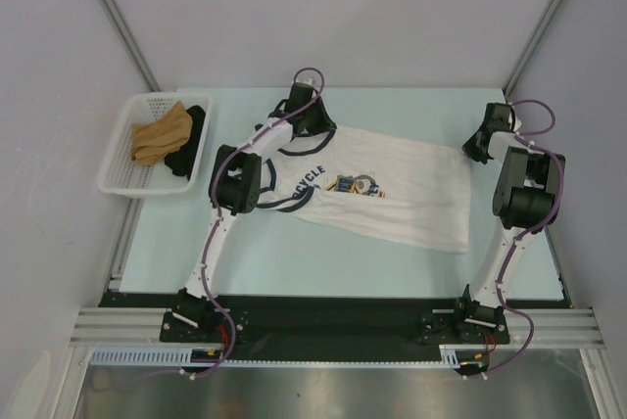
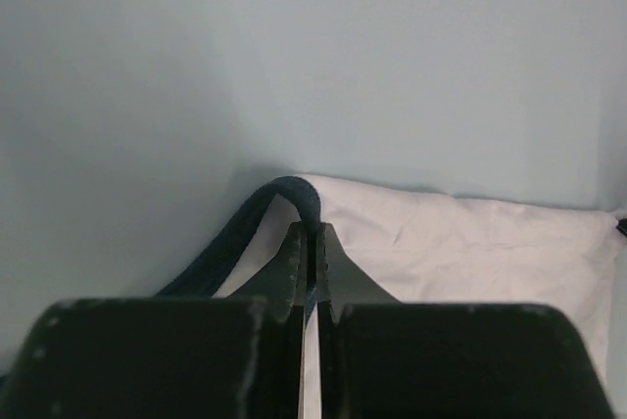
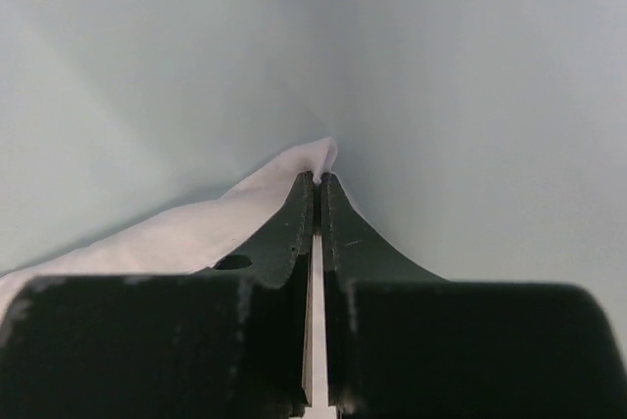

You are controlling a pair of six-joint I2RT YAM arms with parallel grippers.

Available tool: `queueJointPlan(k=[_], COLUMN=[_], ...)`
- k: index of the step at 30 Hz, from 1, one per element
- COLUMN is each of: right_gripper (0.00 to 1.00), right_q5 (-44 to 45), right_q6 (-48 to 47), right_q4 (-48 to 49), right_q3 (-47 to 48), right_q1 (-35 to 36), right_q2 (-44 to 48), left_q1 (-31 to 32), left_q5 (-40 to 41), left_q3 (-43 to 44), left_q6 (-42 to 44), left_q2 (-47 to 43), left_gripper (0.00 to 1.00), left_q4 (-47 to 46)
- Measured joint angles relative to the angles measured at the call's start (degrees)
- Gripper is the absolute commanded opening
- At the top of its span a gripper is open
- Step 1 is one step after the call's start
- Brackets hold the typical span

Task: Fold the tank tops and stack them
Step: Fold the tank top

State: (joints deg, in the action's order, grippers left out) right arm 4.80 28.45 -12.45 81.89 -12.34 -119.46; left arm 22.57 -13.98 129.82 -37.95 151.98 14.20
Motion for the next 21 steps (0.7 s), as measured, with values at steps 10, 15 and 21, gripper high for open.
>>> queueJointPlan(k=[10, 15, 21], right_gripper=[0.0, 0.0, 0.0], right_q5=[0.87, 1.05, 1.42], right_q6=[-0.04, -0.04, -0.02], right_q4=[-0.57, -1.29, -1.7], right_q3=[-2.01, -2.29, -4.76], right_q1=[0.0, 0.0, 0.0], right_q2=[3.54, 6.82, 10.49], left_q1=[-0.2, -0.2, -0.2], left_q5=[-1.27, -1.81, -2.36], left_q3=[-9.68, -15.43, -20.57], left_q6=[0.79, 1.07, 1.62], left_q2=[-5.53, -10.34, -14.43], left_gripper=[0.0, 0.0, 0.01], left_q4=[-5.64, -9.31, -13.16])
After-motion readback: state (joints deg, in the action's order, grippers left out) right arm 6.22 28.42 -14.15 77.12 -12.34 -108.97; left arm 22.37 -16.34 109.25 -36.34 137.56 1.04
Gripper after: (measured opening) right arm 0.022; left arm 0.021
